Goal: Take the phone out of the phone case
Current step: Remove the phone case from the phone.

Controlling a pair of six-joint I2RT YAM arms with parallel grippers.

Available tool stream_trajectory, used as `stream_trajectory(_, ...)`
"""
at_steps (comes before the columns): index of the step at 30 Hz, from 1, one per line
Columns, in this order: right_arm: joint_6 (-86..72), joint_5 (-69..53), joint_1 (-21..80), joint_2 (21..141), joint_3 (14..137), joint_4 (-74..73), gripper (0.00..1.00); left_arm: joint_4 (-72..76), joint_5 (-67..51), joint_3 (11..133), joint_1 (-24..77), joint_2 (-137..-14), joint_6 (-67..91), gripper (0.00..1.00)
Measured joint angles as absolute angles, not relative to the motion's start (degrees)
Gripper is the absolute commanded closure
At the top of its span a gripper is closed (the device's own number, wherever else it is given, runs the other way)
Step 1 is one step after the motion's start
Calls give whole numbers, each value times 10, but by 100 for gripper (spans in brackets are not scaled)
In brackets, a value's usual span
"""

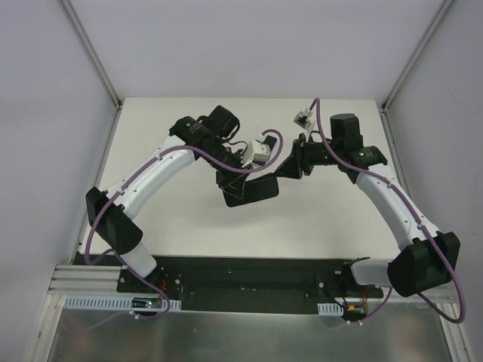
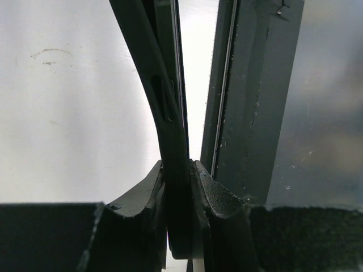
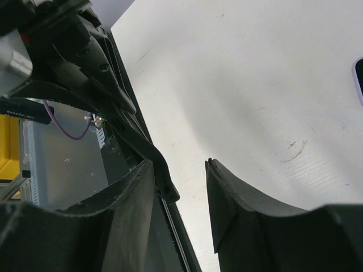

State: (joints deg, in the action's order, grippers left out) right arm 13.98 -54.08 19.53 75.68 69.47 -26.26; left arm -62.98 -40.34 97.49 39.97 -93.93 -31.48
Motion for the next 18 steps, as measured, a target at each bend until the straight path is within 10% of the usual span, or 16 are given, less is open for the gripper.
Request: stream_trajectory(18, 140, -592, 195, 750, 657, -194, 53, -615, -466, 976, 387, -940, -226, 100)
